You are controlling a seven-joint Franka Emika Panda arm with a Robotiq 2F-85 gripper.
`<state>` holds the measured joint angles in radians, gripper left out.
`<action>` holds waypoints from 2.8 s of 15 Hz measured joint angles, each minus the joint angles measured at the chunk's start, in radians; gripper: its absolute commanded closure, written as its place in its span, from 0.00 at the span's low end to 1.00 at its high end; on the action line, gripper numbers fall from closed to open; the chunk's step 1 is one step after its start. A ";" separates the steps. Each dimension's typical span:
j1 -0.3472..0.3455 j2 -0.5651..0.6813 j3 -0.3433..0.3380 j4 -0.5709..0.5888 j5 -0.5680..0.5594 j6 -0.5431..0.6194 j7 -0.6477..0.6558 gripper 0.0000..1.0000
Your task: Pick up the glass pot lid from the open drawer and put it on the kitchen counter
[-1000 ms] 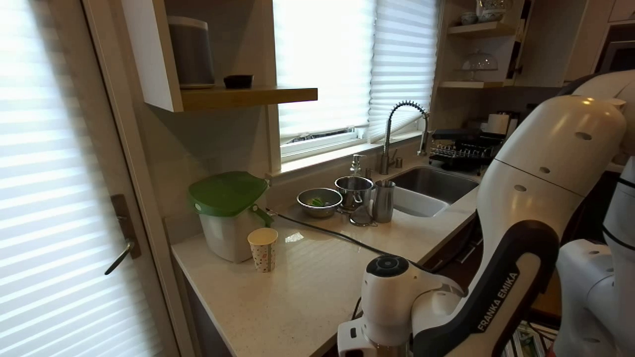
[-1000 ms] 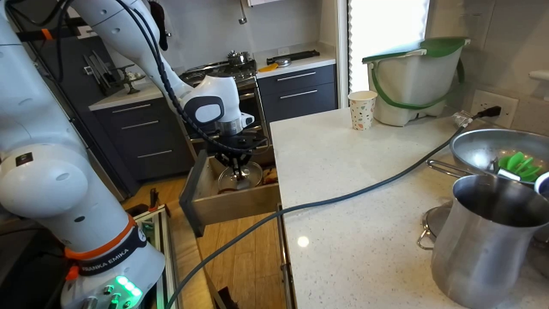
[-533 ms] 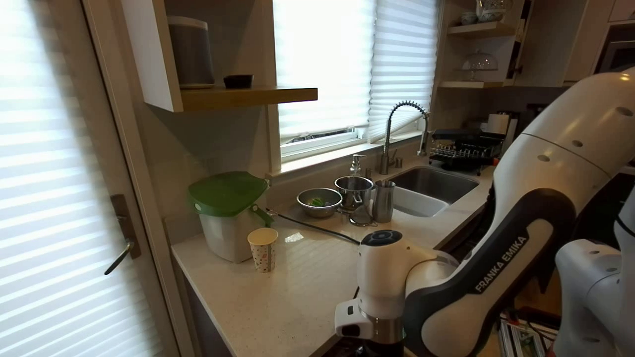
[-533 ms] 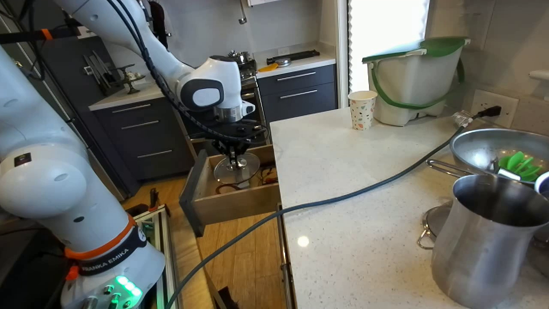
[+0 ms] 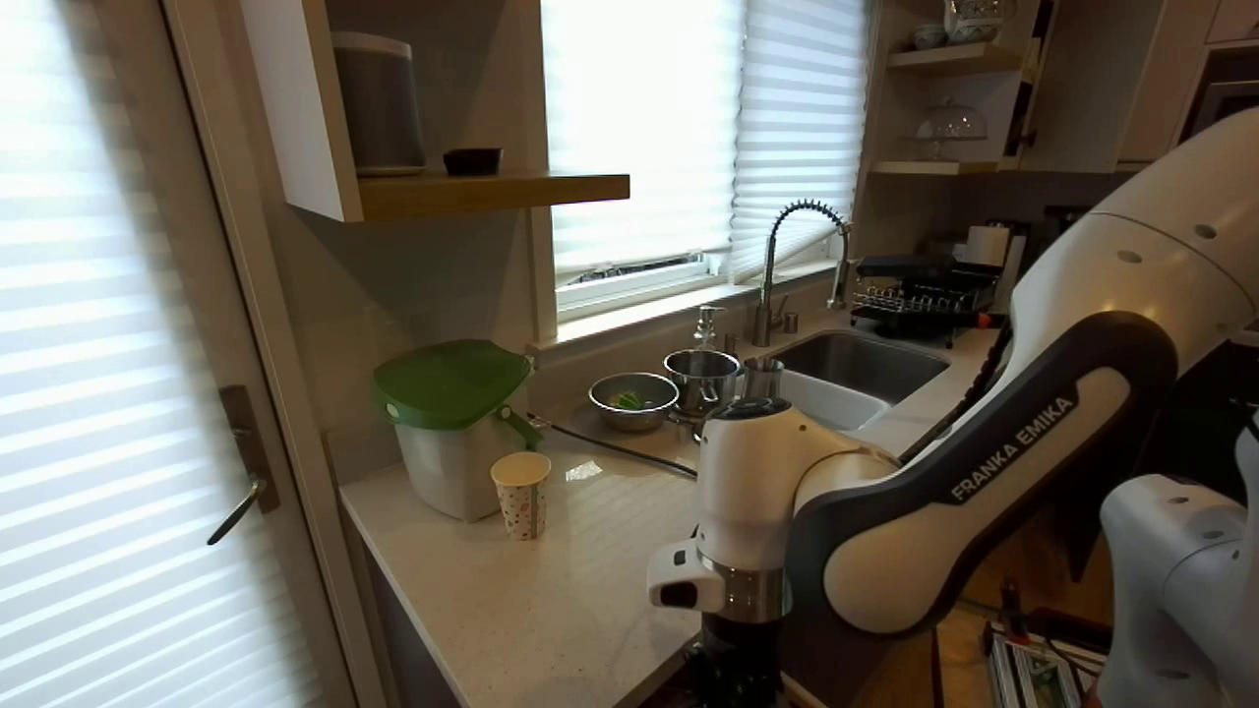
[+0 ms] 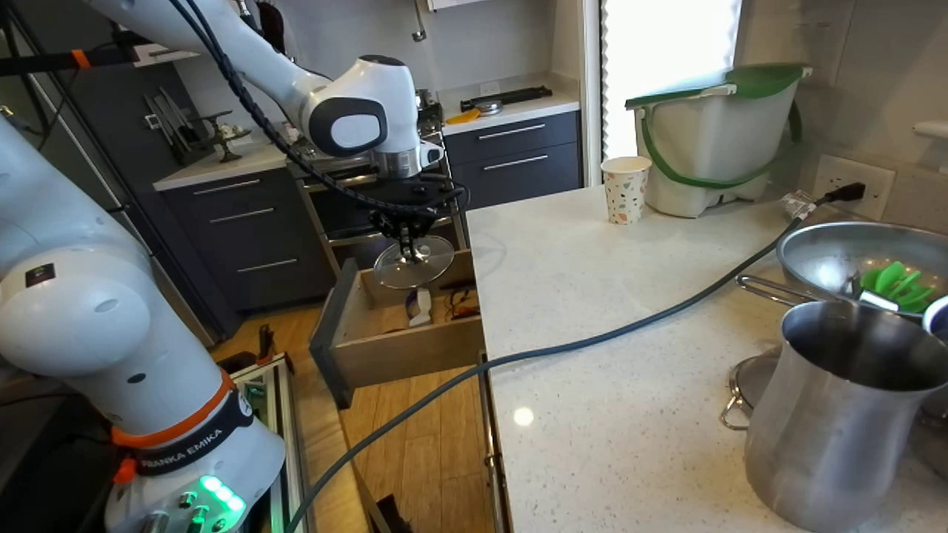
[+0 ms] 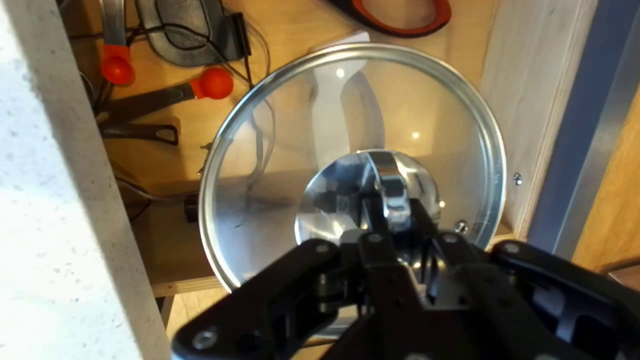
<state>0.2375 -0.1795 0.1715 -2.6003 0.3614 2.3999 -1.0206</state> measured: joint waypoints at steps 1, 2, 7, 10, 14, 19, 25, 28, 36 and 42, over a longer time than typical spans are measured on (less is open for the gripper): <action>0.000 -0.015 -0.003 0.010 -0.005 -0.036 0.002 0.96; 0.000 -0.034 -0.007 0.020 -0.017 -0.077 0.012 0.96; -0.006 -0.153 -0.039 0.078 -0.102 -0.312 0.102 0.96; -0.035 -0.201 -0.067 0.105 -0.189 -0.331 0.162 0.96; -0.101 -0.195 -0.130 0.136 -0.274 -0.288 0.214 0.96; -0.148 -0.127 -0.210 0.160 -0.277 -0.194 0.215 0.96; -0.174 0.005 -0.267 0.171 -0.185 -0.023 0.234 0.96; -0.177 0.063 -0.275 0.184 -0.090 0.013 0.233 0.96; -0.193 0.132 -0.270 0.241 0.030 0.028 0.233 0.33; -0.193 0.072 -0.230 0.255 -0.053 0.023 0.313 0.00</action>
<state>0.0441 -0.1074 -0.0588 -2.3448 0.3089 2.4226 -0.7081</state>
